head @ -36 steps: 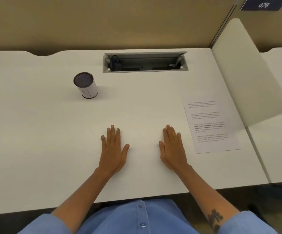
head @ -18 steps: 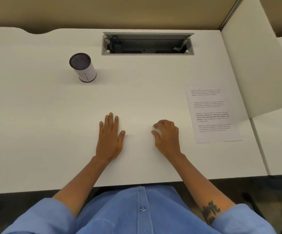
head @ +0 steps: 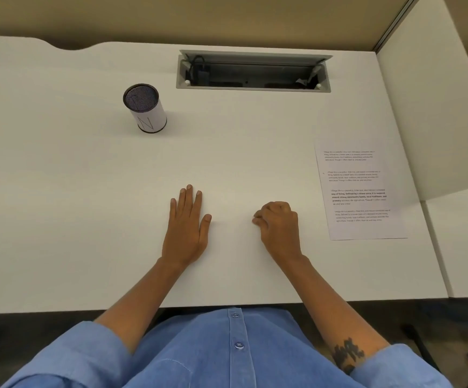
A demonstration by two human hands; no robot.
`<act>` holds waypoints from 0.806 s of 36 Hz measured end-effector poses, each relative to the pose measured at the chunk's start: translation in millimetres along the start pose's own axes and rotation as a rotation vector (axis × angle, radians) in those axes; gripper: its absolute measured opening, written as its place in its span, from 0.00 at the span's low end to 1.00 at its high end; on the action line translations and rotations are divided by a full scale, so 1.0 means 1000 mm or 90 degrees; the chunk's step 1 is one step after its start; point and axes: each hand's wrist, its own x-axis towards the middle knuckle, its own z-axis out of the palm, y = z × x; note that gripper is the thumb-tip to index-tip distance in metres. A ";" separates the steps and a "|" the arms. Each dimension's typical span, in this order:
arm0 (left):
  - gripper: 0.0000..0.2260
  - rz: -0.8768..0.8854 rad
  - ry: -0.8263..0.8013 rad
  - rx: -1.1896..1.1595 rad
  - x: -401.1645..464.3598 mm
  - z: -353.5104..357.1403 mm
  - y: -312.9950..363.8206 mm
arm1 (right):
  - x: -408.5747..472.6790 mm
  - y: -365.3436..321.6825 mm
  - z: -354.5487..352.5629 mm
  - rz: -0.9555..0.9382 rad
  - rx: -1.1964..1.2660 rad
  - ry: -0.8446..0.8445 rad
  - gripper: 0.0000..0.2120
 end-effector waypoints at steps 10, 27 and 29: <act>0.30 0.002 -0.003 0.015 0.000 0.001 0.000 | -0.001 -0.001 0.006 -0.054 -0.071 0.025 0.07; 0.31 0.004 -0.008 0.052 -0.002 0.002 0.001 | 0.003 -0.001 0.013 -0.090 -0.221 -0.021 0.13; 0.31 0.004 -0.011 0.055 -0.001 0.002 0.001 | 0.005 0.000 0.012 -0.089 -0.236 -0.040 0.13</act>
